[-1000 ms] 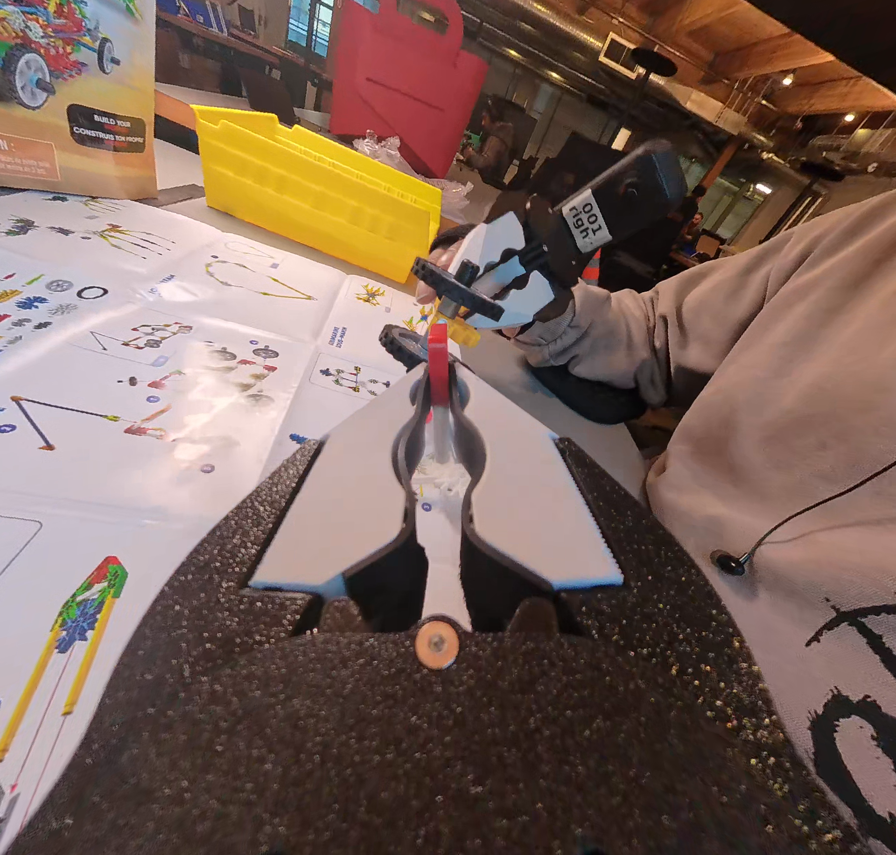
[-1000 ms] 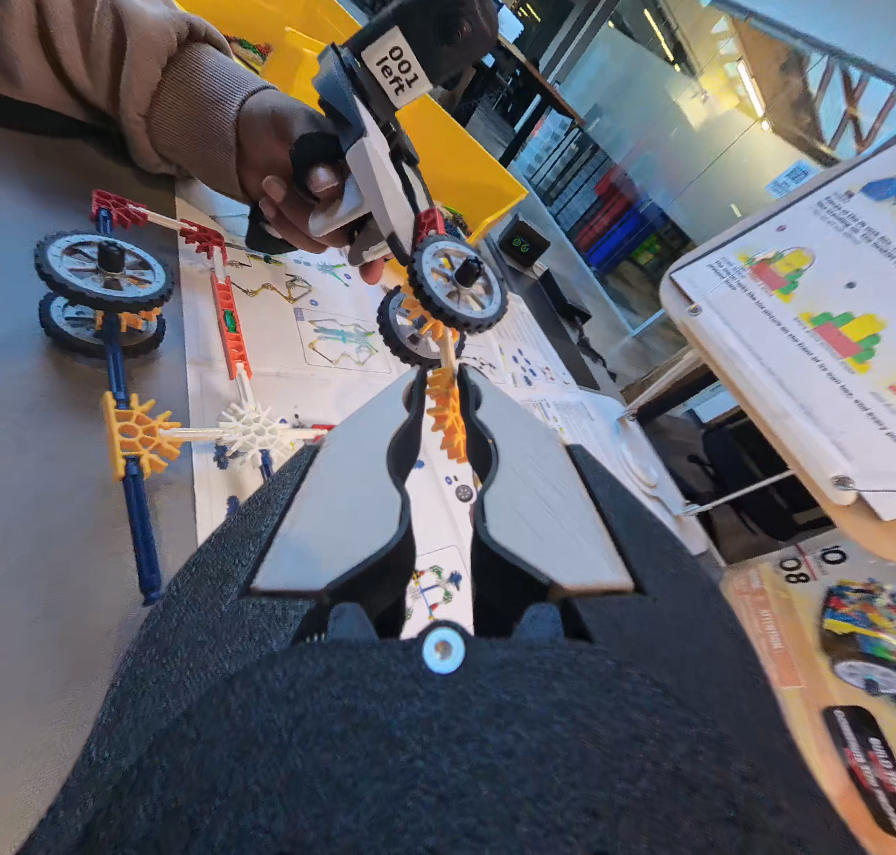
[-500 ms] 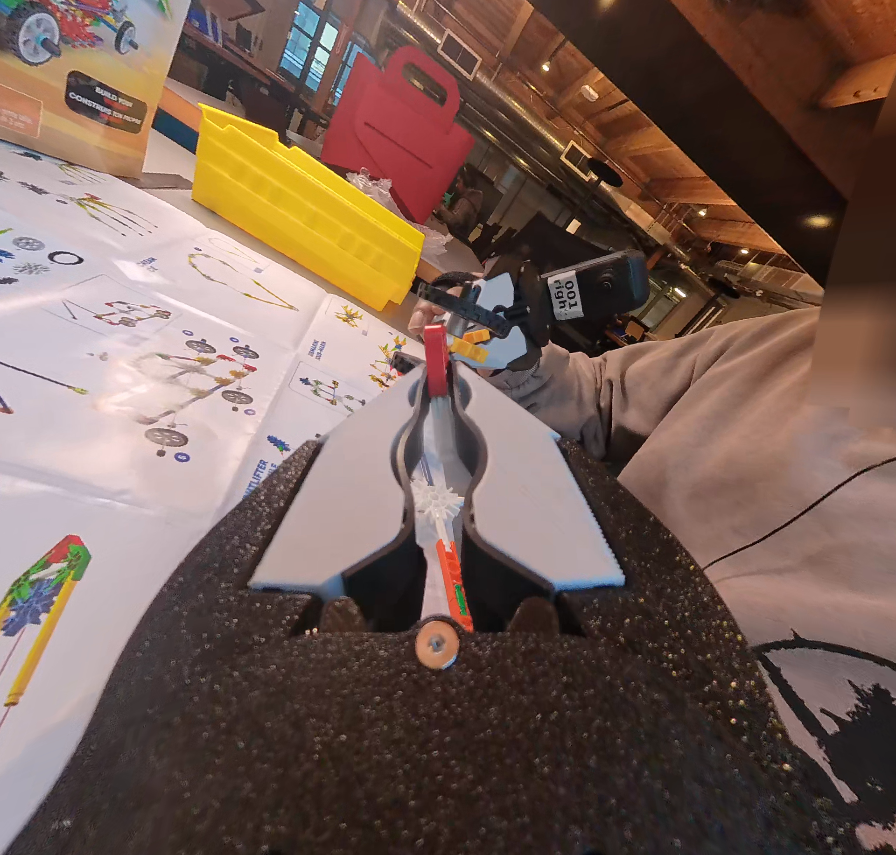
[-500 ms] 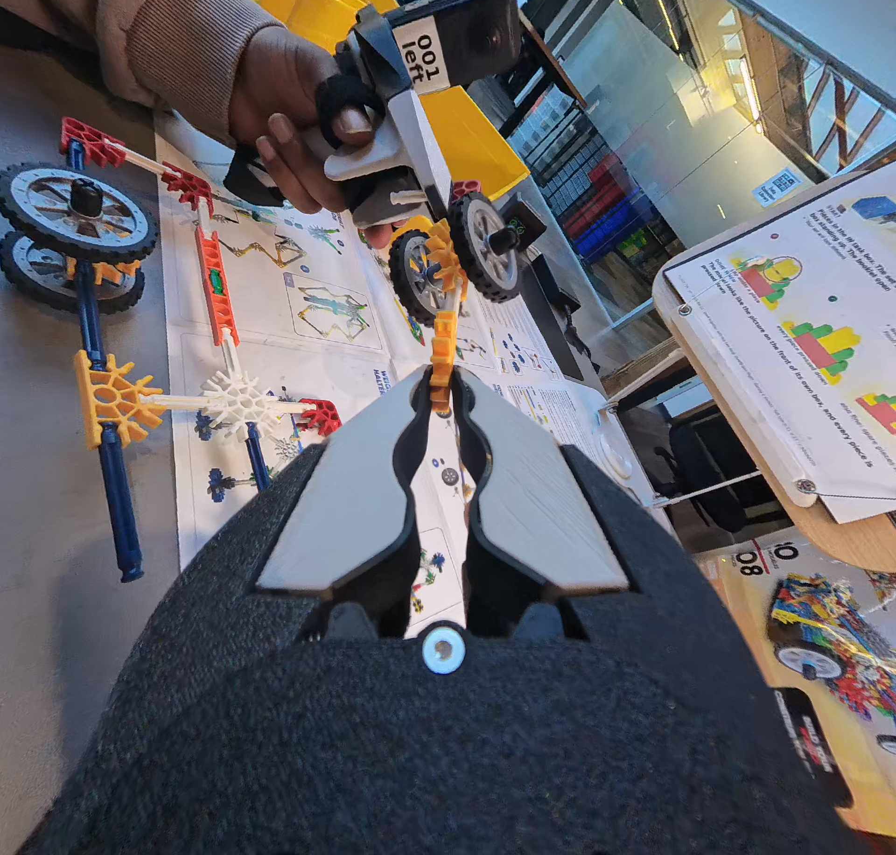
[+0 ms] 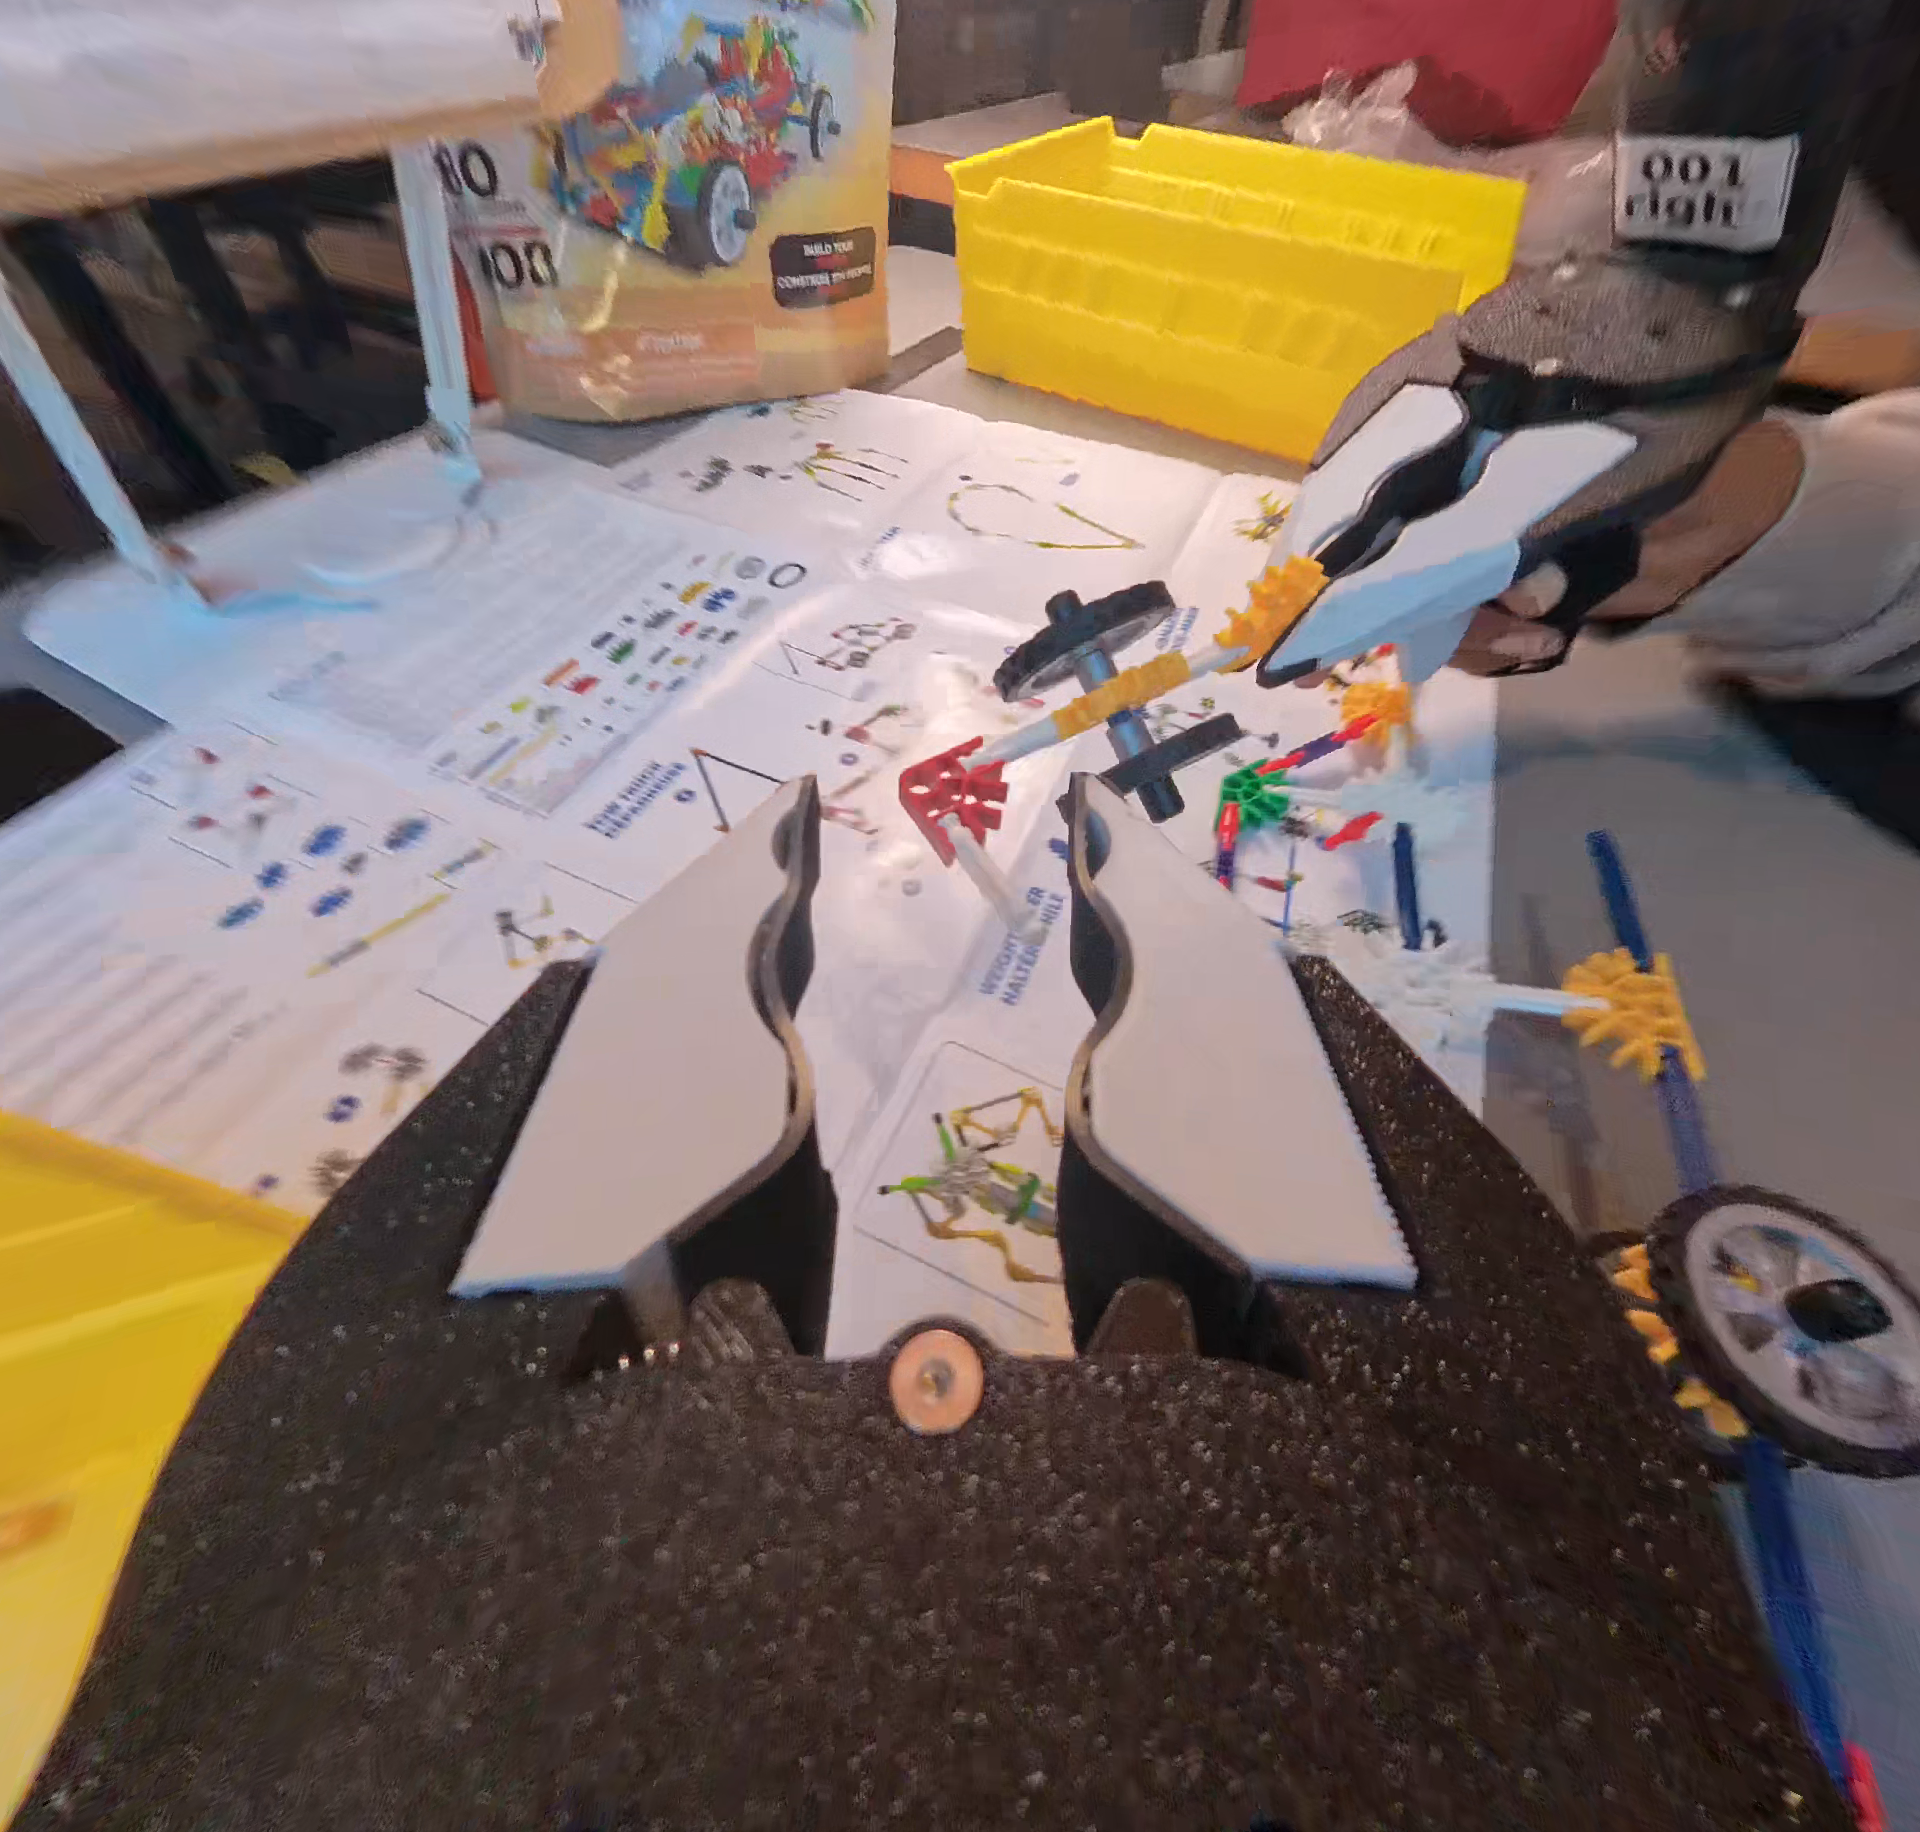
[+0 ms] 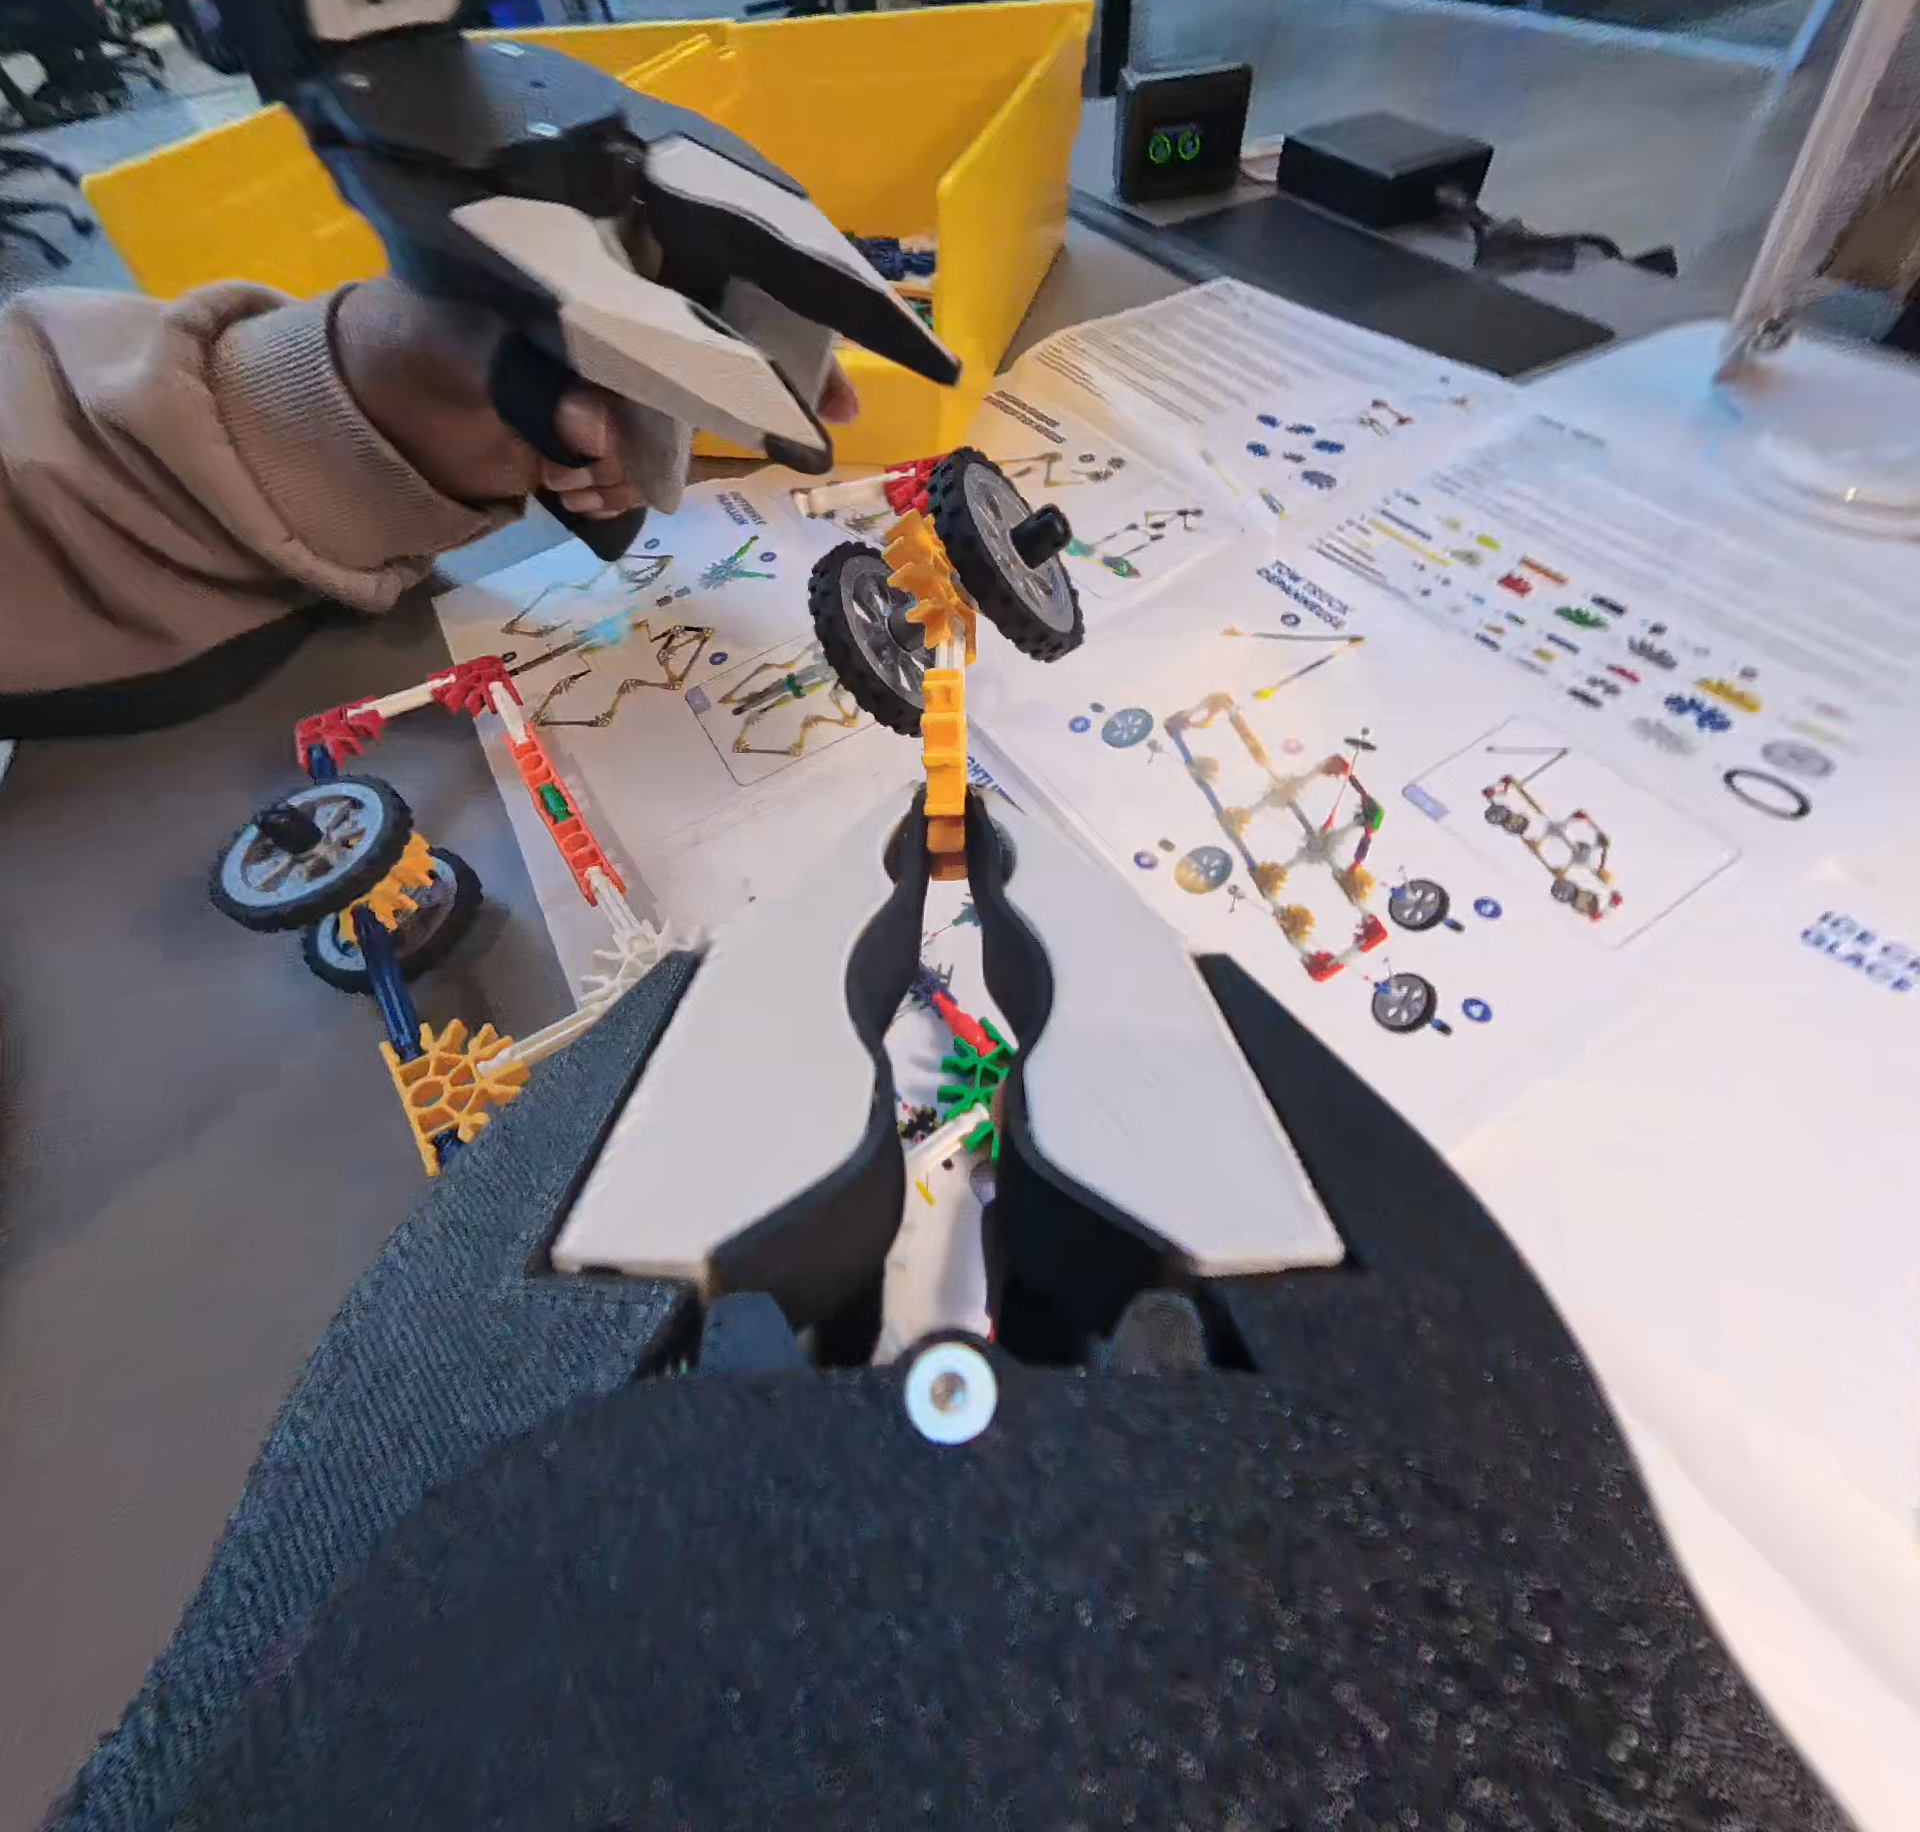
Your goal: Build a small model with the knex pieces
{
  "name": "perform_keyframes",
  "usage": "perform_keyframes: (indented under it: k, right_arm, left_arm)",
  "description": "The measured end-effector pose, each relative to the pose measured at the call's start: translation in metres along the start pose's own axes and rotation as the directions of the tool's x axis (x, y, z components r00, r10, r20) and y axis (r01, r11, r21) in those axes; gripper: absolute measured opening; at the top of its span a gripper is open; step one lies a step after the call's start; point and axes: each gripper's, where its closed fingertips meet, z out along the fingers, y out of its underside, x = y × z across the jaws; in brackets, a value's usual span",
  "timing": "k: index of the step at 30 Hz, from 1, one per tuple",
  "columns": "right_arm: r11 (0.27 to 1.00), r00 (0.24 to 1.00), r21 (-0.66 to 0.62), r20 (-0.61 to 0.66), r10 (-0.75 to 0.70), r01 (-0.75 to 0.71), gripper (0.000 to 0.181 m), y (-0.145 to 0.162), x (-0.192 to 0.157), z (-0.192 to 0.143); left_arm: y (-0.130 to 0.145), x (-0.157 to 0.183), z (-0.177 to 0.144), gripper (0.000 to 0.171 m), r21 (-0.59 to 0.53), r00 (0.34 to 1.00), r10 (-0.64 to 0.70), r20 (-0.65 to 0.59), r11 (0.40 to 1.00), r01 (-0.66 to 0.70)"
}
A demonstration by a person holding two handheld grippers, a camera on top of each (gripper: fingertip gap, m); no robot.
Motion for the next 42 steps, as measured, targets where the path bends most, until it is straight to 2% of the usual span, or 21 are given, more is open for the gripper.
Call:
perform_keyframes:
  k: [2, 4, 6, 8, 10, 15, 29, 33, 35, 37, 39, 42]
  right_arm:
    - [0.994, 0.994, -0.013, 0.006, 0.105, -0.105, 0.002, 0.005, 0.005, 0.002]
    - [0.988, 0.988, -0.019, 0.032, 0.154, -0.153, 0.003, 0.006, 0.001, 0.004]
    - [0.987, 0.985, -0.025, 0.071, 0.16, -0.159, 0.003, 0.005, -0.009, 0.007]
    - [0.989, 0.983, -0.026, 0.108, 0.146, -0.144, 0.003, 0.003, -0.021, 0.009]
    - [0.993, 0.988, -0.04, 0.101, 0.117, -0.113, 0.003, 0.005, -0.024, 0.011]
    - [0.998, 0.991, -0.008, 0.125, 0.056, -0.055, 0.004, 0.003, -0.027, 0.009]
    - [0.987, 0.986, 0.112, 0.111, -0.128, 0.116, 0.004, -0.015, -0.039, 0.004]
    - [0.99, 0.967, 0.109, 0.229, -0.112, 0.088, 0.0, -0.016, -0.058, 0.002]
    - [0.995, 0.929, 0.098, 0.366, -0.044, 0.008, 0.0, -0.016, -0.078, 0.0]
    - [0.998, 0.909, 0.032, 0.413, -0.055, 0.046, 0.0, -0.003, -0.095, 0.007]
    - [0.994, 0.911, 0.015, 0.4, -0.102, 0.105, 0.0, 0.003, -0.101, 0.012]
    - [0.992, 0.941, 0.091, 0.321, -0.108, 0.083, 0.0, -0.015, -0.082, 0.003]
  left_arm:
    - [-0.006, 0.01, -0.003, 0.043, -0.003, 0.986, 0.161, 0.036, 0.987, -0.161]
    - [-0.003, 0.029, 0.001, 0.041, -0.018, 0.966, 0.258, -0.008, 0.966, -0.258]
    - [0.009, 0.043, 0.01, 0.04, -0.068, 0.933, 0.358, -0.034, 0.931, -0.36]
    - [0.026, 0.05, 0.019, 0.027, -0.13, 0.879, 0.475, -0.047, 0.869, -0.477]
    - [0.038, 0.054, 0.024, 0.023, -0.164, 0.84, 0.539, -0.063, 0.825, -0.541]
    - [0.043, 0.062, 0.023, 0.021, -0.157, 0.854, 0.502, -0.134, 0.84, -0.519]
    - [0.042, 0.073, 0.02, 0.02, -0.119, 0.869, 0.455, -0.192, 0.869, -0.481]
    - [0.04, 0.077, 0.019, 0.021, -0.103, 0.857, 0.476, -0.197, 0.86, -0.5]
    - [0.034, 0.073, 0.02, 0.019, -0.093, 0.847, 0.51, -0.153, 0.845, -0.526]
    - [0.031, 0.078, 0.02, 0.019, -0.074, 0.827, 0.539, -0.159, 0.829, -0.554]
    - [0.028, 0.079, 0.02, 0.019, -0.068, 0.814, 0.564, -0.142, 0.815, -0.576]
    - [0.036, 0.07, 0.02, 0.019, -0.124, 0.815, 0.566, -0.121, 0.806, -0.579]
